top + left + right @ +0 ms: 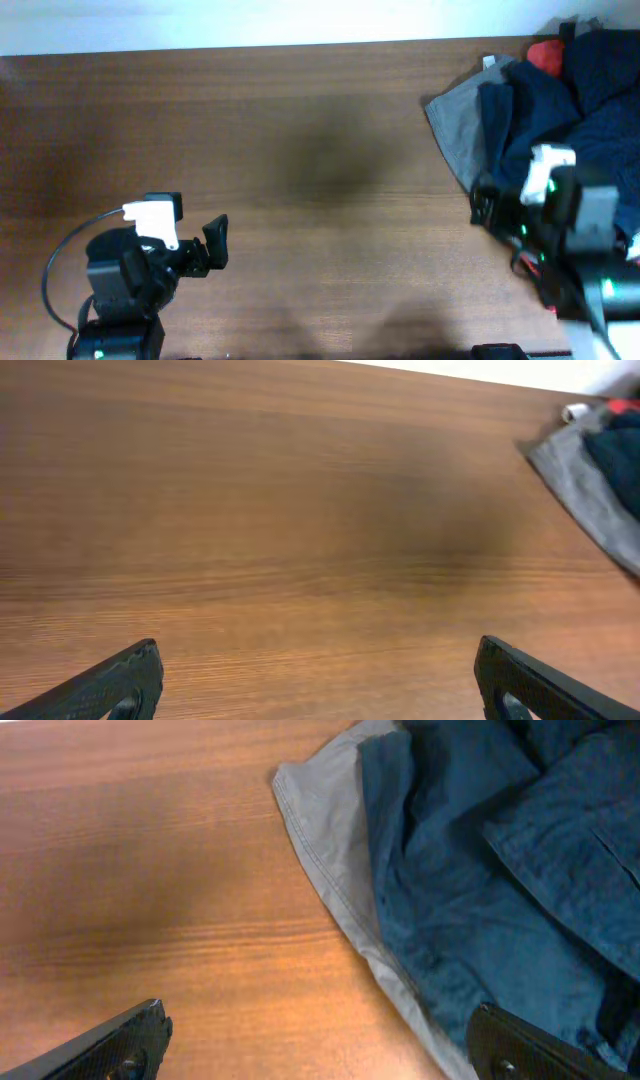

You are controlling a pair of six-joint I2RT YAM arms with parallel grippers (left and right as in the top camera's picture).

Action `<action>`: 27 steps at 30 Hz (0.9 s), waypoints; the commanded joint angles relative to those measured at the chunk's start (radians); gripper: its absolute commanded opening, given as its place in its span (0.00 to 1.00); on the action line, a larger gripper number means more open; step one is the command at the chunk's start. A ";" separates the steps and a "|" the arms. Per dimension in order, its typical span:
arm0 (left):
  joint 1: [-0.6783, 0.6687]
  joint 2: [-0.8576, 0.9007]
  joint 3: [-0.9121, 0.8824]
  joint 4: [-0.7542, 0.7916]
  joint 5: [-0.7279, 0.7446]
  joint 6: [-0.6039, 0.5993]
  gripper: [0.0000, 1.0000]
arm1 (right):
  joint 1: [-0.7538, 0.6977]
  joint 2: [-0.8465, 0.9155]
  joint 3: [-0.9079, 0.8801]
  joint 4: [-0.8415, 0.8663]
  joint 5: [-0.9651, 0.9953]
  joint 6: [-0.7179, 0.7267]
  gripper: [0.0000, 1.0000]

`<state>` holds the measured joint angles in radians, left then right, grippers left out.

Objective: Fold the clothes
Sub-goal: 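Grasp the navy trousers on the pile with the right gripper and drag them left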

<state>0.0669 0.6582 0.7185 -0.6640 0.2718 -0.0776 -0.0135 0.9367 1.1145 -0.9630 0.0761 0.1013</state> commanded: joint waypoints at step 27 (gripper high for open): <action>0.002 0.099 0.023 0.065 0.028 -0.012 0.98 | -0.016 0.665 0.328 0.128 -0.128 0.000 0.04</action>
<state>0.0669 0.7574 0.7204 -0.6067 0.3027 -0.0799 -0.1394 1.7264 1.3037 -0.7593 0.1093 0.1375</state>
